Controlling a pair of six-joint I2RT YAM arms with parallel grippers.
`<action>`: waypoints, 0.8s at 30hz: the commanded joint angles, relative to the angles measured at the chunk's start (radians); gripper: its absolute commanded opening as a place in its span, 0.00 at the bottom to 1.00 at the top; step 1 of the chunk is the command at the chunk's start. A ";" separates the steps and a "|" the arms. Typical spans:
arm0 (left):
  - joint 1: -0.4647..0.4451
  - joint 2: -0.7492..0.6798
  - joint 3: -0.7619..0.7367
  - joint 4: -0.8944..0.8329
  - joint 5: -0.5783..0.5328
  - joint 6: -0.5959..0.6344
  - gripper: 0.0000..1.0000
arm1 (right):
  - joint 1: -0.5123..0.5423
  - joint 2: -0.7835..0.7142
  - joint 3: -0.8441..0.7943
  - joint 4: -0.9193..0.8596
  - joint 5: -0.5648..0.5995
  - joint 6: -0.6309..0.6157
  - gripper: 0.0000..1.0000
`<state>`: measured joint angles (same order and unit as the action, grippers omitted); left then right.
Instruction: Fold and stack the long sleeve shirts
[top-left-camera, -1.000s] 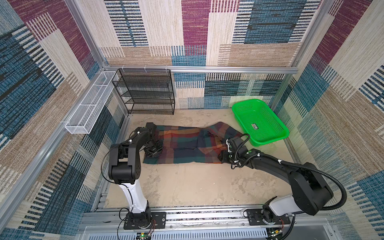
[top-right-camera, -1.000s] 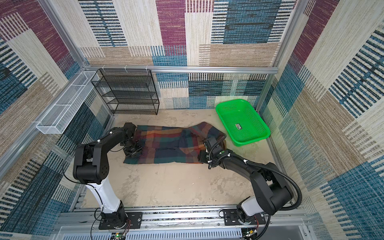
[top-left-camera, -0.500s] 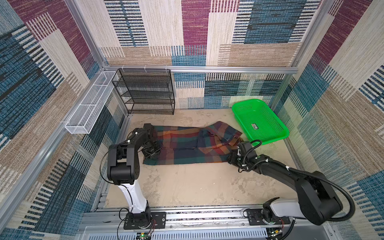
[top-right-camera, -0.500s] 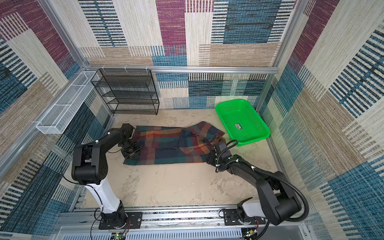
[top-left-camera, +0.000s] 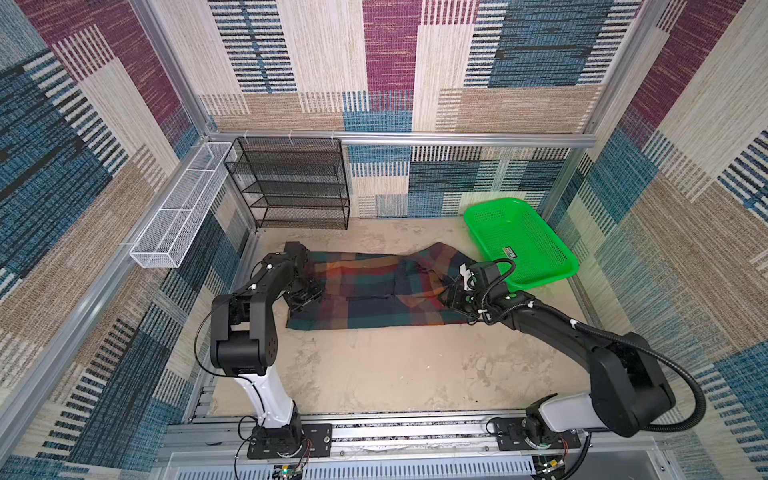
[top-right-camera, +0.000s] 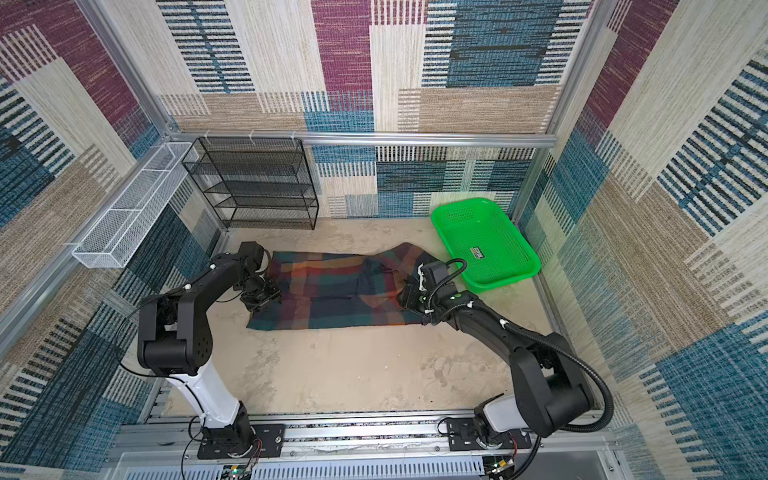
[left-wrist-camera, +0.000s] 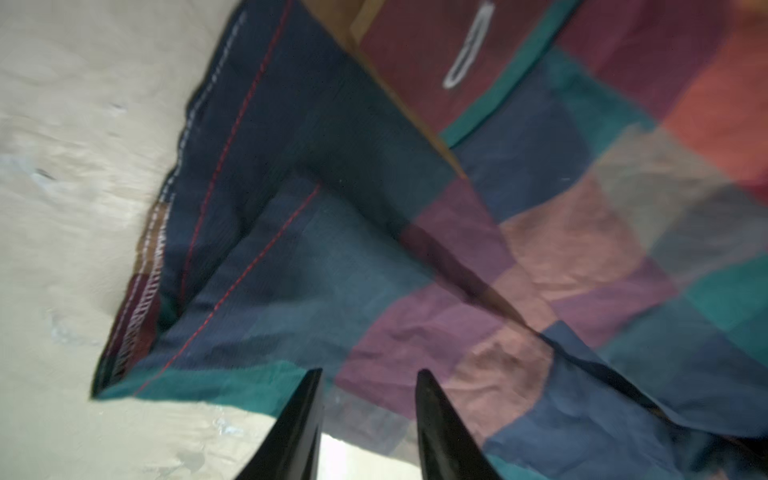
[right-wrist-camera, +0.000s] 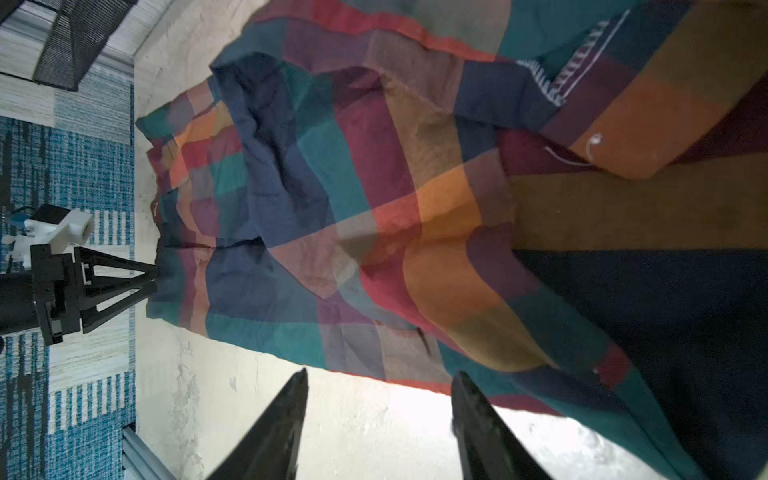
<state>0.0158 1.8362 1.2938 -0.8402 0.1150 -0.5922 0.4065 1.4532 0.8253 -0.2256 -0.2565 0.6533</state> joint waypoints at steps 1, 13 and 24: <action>0.009 0.025 0.001 0.019 0.017 0.035 0.41 | -0.014 0.063 -0.001 0.030 0.055 0.013 0.58; 0.046 0.084 0.009 0.015 0.067 0.034 0.40 | -0.089 0.008 -0.201 0.044 0.104 0.105 0.59; 0.046 0.066 0.008 0.030 0.103 0.019 0.40 | -0.069 -0.275 -0.181 -0.105 0.101 0.062 0.61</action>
<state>0.0612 1.9095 1.2957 -0.8139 0.1963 -0.5732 0.3374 1.1816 0.6121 -0.3126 -0.1638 0.7330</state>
